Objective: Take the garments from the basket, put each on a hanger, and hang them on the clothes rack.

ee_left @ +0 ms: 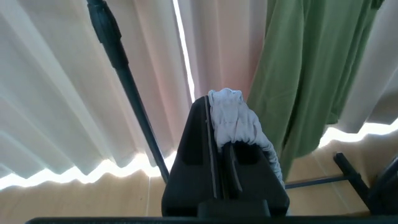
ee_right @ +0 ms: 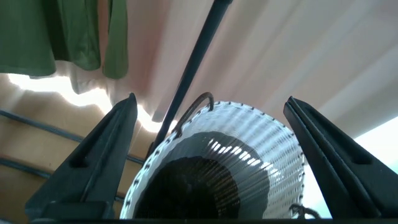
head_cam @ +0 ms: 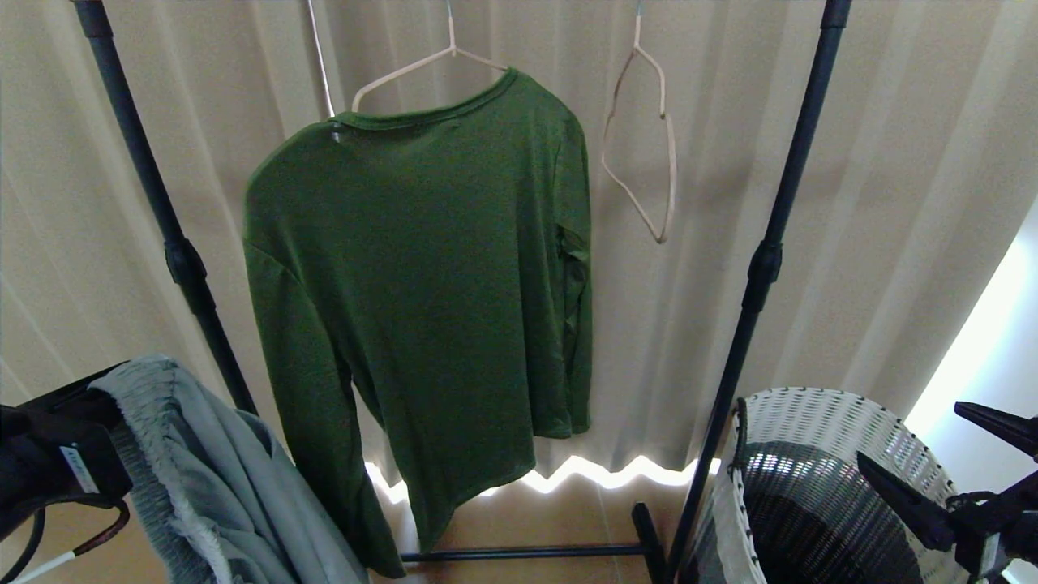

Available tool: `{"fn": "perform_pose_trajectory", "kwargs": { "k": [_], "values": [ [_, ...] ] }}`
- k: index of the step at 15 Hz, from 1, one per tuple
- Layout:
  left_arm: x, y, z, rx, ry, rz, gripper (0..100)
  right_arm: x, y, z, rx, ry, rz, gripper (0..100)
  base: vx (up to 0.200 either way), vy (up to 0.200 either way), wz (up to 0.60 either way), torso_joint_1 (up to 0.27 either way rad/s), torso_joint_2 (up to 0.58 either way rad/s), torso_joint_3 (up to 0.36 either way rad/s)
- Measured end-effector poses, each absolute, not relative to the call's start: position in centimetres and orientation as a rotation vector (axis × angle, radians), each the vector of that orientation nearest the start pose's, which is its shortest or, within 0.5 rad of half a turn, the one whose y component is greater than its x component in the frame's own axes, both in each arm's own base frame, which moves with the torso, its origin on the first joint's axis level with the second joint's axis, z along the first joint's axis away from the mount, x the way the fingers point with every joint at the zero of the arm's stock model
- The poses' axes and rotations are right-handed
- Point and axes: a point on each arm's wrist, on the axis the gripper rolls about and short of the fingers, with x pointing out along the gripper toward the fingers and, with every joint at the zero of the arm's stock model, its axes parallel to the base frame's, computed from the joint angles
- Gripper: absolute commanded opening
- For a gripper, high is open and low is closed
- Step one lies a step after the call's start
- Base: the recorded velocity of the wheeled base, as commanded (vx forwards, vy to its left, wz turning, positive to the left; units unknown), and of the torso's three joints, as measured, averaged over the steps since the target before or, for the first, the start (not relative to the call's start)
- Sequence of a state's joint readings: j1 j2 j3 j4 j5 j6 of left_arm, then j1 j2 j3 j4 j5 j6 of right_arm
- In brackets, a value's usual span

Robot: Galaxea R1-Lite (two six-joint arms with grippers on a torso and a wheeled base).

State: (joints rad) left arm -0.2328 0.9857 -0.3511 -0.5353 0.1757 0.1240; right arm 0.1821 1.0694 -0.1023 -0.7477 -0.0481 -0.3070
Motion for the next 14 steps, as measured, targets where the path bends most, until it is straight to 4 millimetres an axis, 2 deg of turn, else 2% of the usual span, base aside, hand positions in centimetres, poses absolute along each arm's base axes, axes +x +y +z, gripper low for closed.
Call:
{"fn": "perform_pose_trajectory", "kwargs": {
  "k": [12,14],
  "values": [
    [10.95,-2.39,20.39,0.137,0.033,-0.145,0,11.44,1.99,14.55,-0.315,0.163,0.156,100,0.0,0.0,0.0,0.0,-0.01,-0.002],
    [10.9,-2.38,20.39,0.137,0.032,-0.145,0,11.47,1.99,14.62,-0.308,0.161,0.155,100,0.0,0.0,0.0,0.049,-0.28,-0.239]
  ]
}}
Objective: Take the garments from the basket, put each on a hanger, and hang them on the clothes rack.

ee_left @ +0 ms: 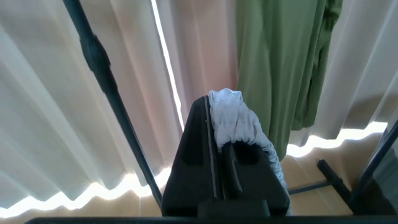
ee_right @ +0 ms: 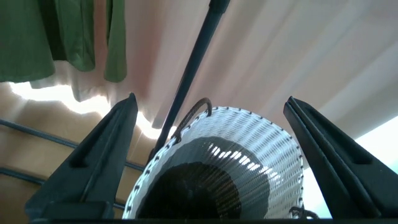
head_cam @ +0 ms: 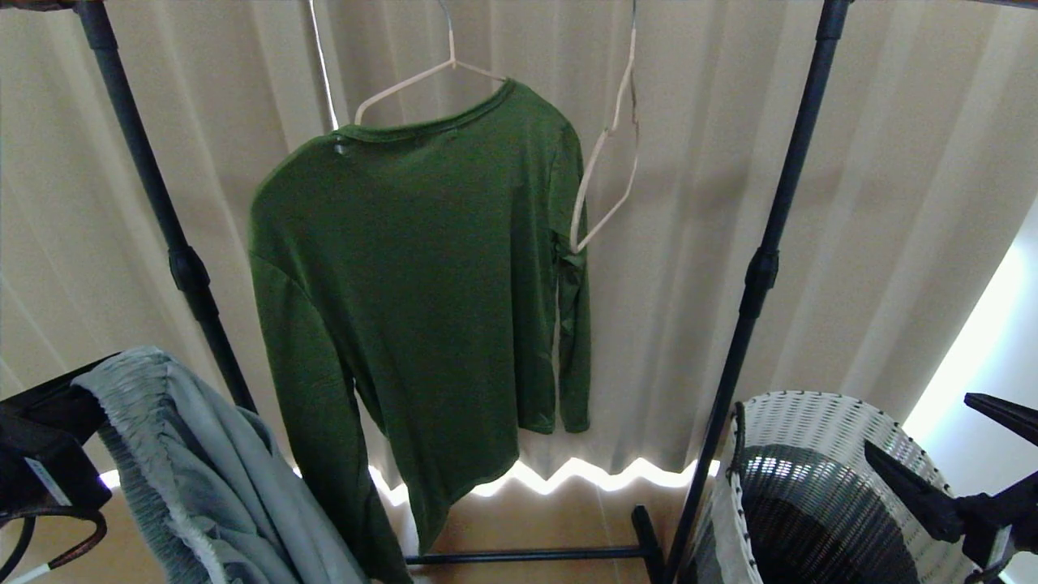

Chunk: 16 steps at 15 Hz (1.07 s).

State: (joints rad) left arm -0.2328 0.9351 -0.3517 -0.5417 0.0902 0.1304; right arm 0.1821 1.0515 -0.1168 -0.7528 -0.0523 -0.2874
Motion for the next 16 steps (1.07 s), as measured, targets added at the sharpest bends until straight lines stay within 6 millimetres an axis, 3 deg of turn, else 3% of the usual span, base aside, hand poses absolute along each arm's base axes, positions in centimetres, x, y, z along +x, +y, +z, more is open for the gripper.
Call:
{"fn": "perform_pose_trajectory", "kwargs": {
  "k": [7,16],
  "values": [
    [10.82,-2.36,20.14,0.138,0.039,-0.147,0,11.49,2.0,14.7,-0.306,0.158,0.154,100,0.0,0.0,0.0,0.113,-0.44,-0.32],
    [10.81,-2.36,20.0,0.139,0.044,-0.147,0,11.5,2.0,14.85,-0.299,0.15,0.154,100,0.0,0.0,0.0,0.181,-0.48,-0.299]
  ]
}}
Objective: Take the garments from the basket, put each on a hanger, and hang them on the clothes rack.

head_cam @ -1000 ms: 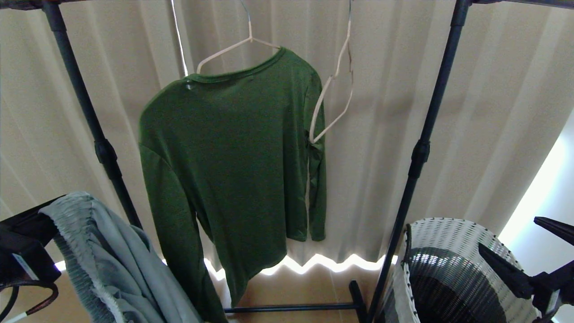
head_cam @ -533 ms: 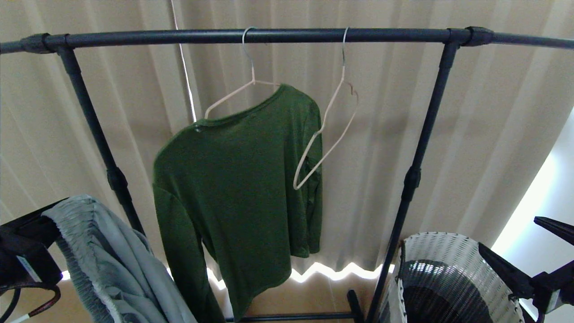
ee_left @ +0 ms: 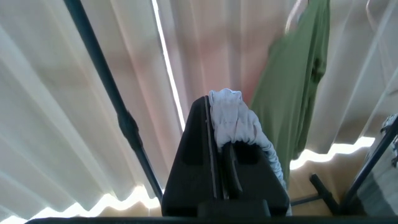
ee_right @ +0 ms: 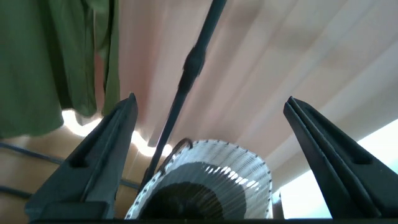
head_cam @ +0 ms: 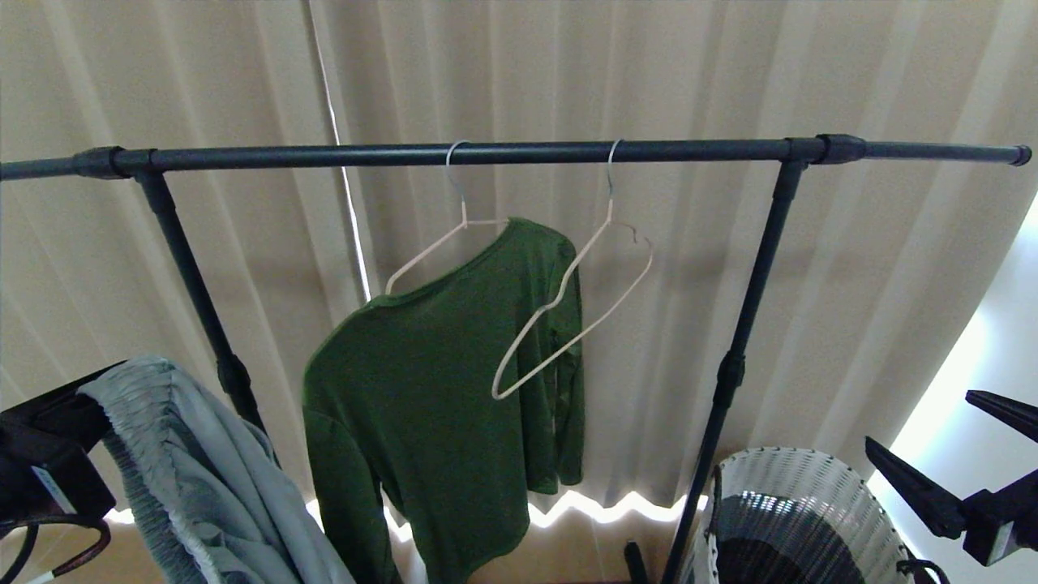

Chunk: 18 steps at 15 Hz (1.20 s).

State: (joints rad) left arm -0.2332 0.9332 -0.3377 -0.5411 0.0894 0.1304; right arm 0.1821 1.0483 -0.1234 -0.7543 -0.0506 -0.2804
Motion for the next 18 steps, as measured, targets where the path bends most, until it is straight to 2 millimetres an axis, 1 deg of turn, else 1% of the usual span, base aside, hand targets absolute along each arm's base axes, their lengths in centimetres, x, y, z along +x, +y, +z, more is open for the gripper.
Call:
{"fn": "perform_pose_trajectory", "kwargs": {
  "k": [8,11,14,16,18],
  "values": [
    [10.8,-2.4,19.8,0.146,0.05,-0.149,0,12.0,2.1,16.0,-0.257,0.116,0.145,100,0.0,0.0,0.0,0.207,-0.48,-0.277],
    [10.8,-2.4,19.5,0.152,0.063,-0.156,0,12.3,1.7,16.4,-0.254,0.112,0.114,100,0.0,0.0,0.0,0.039,-0.08,-0.049],
    [10.8,-2.5,19.4,0.153,0.065,-0.158,0,12.6,0.8,15.8,-0.252,0.224,0.049,100,0.0,0.0,0.0,0.0,0.0,0.0],
    [10.8,-2.4,19.4,0.156,0.065,-0.157,0,12.8,0.5,16.1,-0.212,0.258,0.023,100,0.0,0.0,0.0,0.0,0.0,0.0],
    [10.8,-2.4,19.4,0.17,0.063,-0.157,0,12.9,0.4,16.4,-0.201,0.249,0.017,100,0.0,0.0,0.0,0.0,0.0,0.0]
  ]
}}
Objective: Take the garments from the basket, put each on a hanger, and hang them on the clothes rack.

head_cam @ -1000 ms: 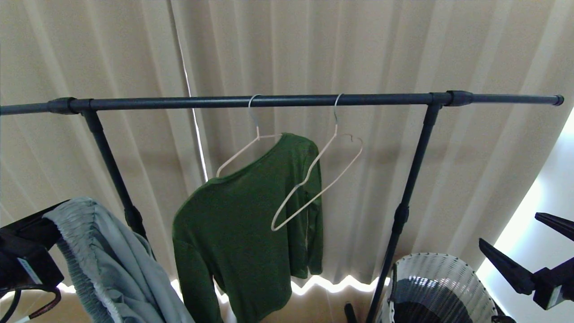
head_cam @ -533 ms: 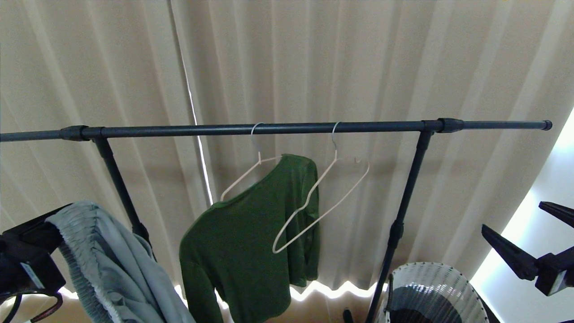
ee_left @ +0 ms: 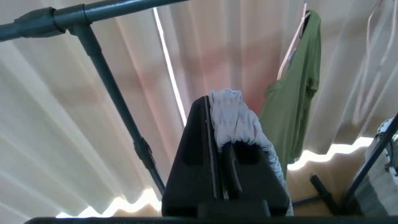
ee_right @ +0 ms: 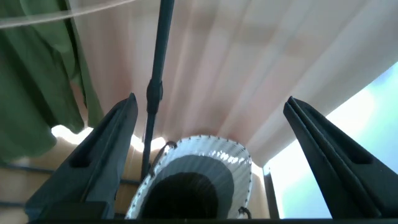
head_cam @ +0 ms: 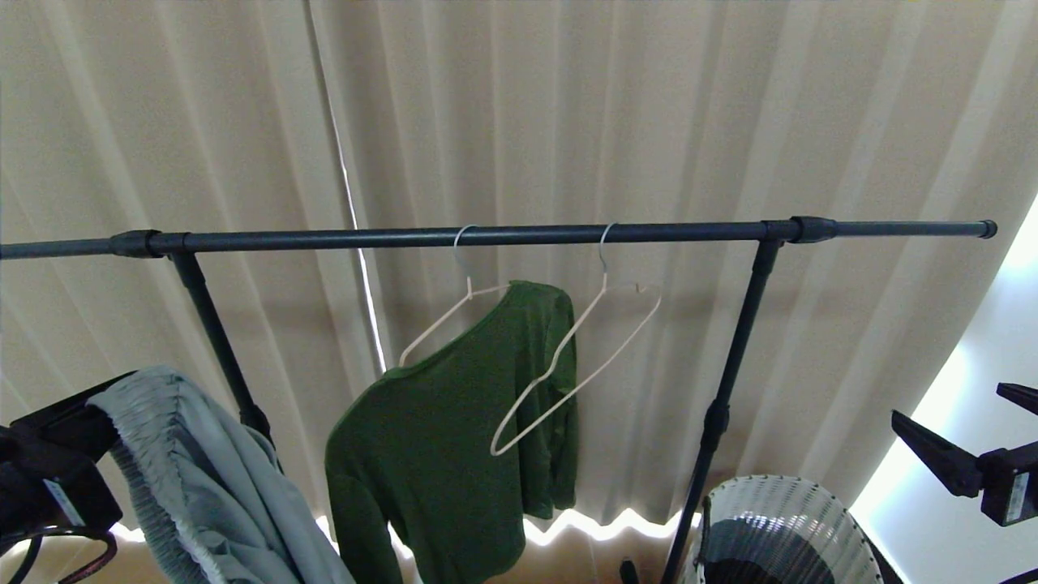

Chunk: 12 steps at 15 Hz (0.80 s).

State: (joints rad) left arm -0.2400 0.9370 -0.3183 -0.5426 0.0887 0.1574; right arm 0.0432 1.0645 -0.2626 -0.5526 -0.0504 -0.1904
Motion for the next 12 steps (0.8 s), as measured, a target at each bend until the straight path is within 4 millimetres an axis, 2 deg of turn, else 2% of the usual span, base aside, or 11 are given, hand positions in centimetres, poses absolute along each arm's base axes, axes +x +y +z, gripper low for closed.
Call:
{"fn": "perform_pose_trajectory", "kwargs": {
  "k": [8,12],
  "values": [
    [10.81,-2.42,19.31,0.181,0.067,-0.156,0,12.9,0.49,16.38,-0.2,0.249,0.024,100,0.0,0.0,0.0,0.0,0.0,0.0],
    [10.81,-2.43,19.31,0.182,0.068,-0.157,0,12.88,0.51,16.32,-0.2,0.25,0.027,100,0.0,0.2,0.0,0.004,0.0,0.005]
  ]
}}
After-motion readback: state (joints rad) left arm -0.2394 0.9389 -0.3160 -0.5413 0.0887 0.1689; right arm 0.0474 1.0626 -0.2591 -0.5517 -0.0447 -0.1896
